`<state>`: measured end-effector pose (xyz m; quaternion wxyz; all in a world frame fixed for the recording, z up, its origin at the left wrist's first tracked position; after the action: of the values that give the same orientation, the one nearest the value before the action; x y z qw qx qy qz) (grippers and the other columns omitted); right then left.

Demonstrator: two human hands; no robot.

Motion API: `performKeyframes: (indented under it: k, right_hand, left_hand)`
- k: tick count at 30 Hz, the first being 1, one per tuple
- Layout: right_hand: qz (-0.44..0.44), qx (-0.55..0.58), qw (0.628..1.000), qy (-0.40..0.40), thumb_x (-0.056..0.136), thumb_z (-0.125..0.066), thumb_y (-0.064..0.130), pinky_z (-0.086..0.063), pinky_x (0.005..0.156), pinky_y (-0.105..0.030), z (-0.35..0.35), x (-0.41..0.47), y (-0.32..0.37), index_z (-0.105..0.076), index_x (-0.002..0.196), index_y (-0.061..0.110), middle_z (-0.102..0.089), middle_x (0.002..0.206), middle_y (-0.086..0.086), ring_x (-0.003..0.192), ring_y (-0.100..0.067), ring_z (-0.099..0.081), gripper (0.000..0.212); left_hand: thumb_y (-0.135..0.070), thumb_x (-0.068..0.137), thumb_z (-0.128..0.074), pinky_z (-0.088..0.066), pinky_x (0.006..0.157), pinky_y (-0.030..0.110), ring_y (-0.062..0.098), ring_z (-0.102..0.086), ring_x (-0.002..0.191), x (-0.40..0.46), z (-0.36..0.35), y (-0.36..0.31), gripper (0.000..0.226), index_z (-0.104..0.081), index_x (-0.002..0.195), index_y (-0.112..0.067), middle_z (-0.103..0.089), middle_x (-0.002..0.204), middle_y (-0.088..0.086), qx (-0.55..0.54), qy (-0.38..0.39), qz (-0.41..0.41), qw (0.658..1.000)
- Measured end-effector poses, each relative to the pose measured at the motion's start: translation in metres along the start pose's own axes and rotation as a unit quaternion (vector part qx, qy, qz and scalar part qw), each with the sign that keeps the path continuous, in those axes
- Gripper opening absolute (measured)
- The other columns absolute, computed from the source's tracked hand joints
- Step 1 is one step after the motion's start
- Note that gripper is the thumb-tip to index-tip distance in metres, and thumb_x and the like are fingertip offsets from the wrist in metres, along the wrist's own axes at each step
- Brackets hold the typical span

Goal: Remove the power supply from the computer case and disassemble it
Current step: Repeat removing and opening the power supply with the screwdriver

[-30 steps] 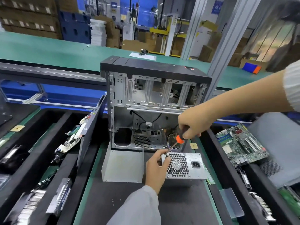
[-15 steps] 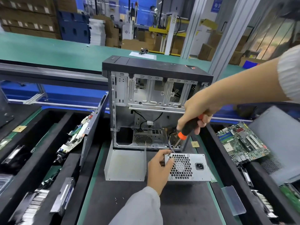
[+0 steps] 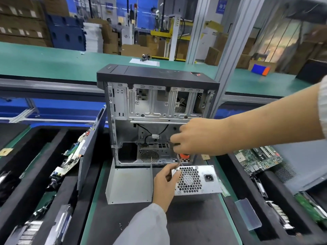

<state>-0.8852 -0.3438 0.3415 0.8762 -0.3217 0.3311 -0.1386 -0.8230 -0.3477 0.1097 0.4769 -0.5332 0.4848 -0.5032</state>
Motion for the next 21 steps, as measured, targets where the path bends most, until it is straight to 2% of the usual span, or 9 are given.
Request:
performKeyframes:
  k: [3, 5, 7, 8, 10, 14, 17, 19, 21]
  right_hand:
    - [-0.199, 0.264, 0.936, 0.123, 0.078, -0.070, 0.053, -0.038, 0.049, -0.025, -0.015, 0.000, -0.027, -0.058, 0.087, 0.010, -0.063, 0.081, -0.001, 0.059, -0.016, -0.051, 0.045]
    - [-0.280, 0.451, 0.820, 0.213, 0.079, -0.059, 0.067, -0.037, 0.044, -0.020, -0.026, -0.005, -0.042, -0.057, 0.071, 0.010, -0.066, 0.062, -0.001, 0.049, -0.014, -0.051, 0.058]
    - [-0.331, 0.593, 0.670, 0.299, 0.092, -0.047, 0.058, -0.028, 0.036, -0.015, -0.035, -0.007, -0.043, -0.059, 0.075, 0.008, -0.063, 0.060, -0.003, 0.039, -0.012, -0.042, 0.054]
    - [-0.333, 0.618, 0.638, 0.316, 0.096, -0.045, 0.048, -0.025, 0.034, -0.014, -0.037, -0.008, -0.041, -0.059, 0.079, 0.006, -0.059, 0.060, -0.003, 0.037, -0.011, -0.039, 0.047]
    - [-0.306, 0.573, 0.698, 0.300, 0.097, -0.045, 0.035, -0.030, 0.036, -0.015, -0.039, -0.008, -0.037, -0.058, 0.077, 0.007, -0.058, 0.058, -0.003, 0.037, -0.012, -0.044, 0.038]
    - [-0.167, 0.167, 0.967, 0.093, 0.090, -0.056, 0.021, -0.036, 0.048, -0.027, -0.021, -0.010, -0.022, -0.060, 0.099, 0.015, -0.060, 0.100, -0.006, 0.075, -0.025, -0.056, 0.012]
    - [-0.095, 0.034, 0.995, 0.000, 0.087, -0.060, 0.013, -0.036, 0.054, -0.033, -0.011, -0.006, -0.012, -0.057, 0.113, 0.017, -0.046, 0.118, -0.007, 0.089, -0.027, -0.053, 0.027]
    - [-0.147, 0.120, 0.982, 0.003, 0.088, -0.062, 0.035, -0.038, 0.053, -0.033, -0.005, -0.003, -0.019, -0.057, 0.107, 0.012, -0.052, 0.105, -0.006, 0.080, -0.025, -0.056, 0.030]
    - [-0.235, 0.224, 0.945, 0.040, 0.082, -0.053, 0.067, -0.036, 0.047, -0.028, -0.005, -0.004, -0.032, -0.052, 0.085, 0.008, -0.052, 0.077, -0.004, 0.061, -0.019, -0.051, 0.059]
  left_hand:
    - [-0.014, 0.094, -0.063, -0.056, 0.089, 0.032, 0.010, -0.068, 0.095, 0.000, -0.001, 0.003, 0.025, -0.074, 0.099, -0.036, -0.075, 0.094, -0.011, -0.019, -0.009, 0.013, 1.000]
    - [-0.014, 0.093, -0.064, -0.055, 0.090, 0.030, 0.010, -0.068, 0.101, -0.002, -0.001, 0.004, 0.029, -0.075, 0.094, -0.041, -0.075, 0.096, -0.011, -0.040, -0.010, 0.026, 0.999]
    - [-0.014, 0.093, -0.065, -0.052, 0.095, 0.030, 0.008, -0.066, 0.107, -0.003, -0.001, 0.003, 0.030, -0.074, 0.091, -0.043, -0.075, 0.097, -0.015, -0.037, -0.014, 0.029, 0.999]
    - [-0.014, 0.093, -0.065, -0.052, 0.097, 0.031, 0.007, -0.065, 0.108, -0.003, -0.001, 0.003, 0.030, -0.074, 0.092, -0.042, -0.075, 0.098, -0.017, -0.033, -0.016, 0.029, 0.999]
    - [-0.012, 0.093, -0.064, -0.054, 0.094, 0.032, 0.008, -0.067, 0.102, -0.001, 0.000, 0.003, 0.029, -0.073, 0.096, -0.040, -0.075, 0.097, -0.014, -0.032, -0.015, 0.026, 0.999]
    - [-0.012, 0.093, -0.065, -0.056, 0.081, 0.024, 0.011, -0.068, 0.090, 0.000, 0.000, 0.000, 0.026, -0.072, 0.098, -0.036, -0.075, 0.092, -0.010, -0.022, -0.011, 0.023, 0.999]
    - [-0.013, 0.092, -0.066, -0.054, 0.081, 0.022, 0.012, -0.069, 0.093, -0.001, 0.001, 0.001, 0.022, -0.074, 0.101, -0.031, -0.075, 0.093, -0.009, -0.033, -0.001, 0.039, 0.999]
    - [-0.011, 0.092, -0.066, -0.053, 0.080, 0.019, 0.010, -0.069, 0.095, -0.001, 0.002, -0.001, 0.022, -0.075, 0.101, -0.029, -0.076, 0.094, -0.009, -0.048, 0.007, 0.052, 0.997]
    - [-0.009, 0.091, -0.066, -0.052, 0.079, 0.016, 0.008, -0.069, 0.094, -0.002, 0.003, -0.003, 0.023, -0.075, 0.100, -0.029, -0.076, 0.093, -0.008, -0.063, 0.012, 0.057, 0.996]
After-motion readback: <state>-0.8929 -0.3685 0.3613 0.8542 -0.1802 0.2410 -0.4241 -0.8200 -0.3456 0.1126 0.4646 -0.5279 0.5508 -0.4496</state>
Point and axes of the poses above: each hand's wrist, its own x-axis towards the middle knuckle, its own z-axis out of the back of the hand, y = z × x, the point moved 3 cm from there along x, towards the middle knuckle
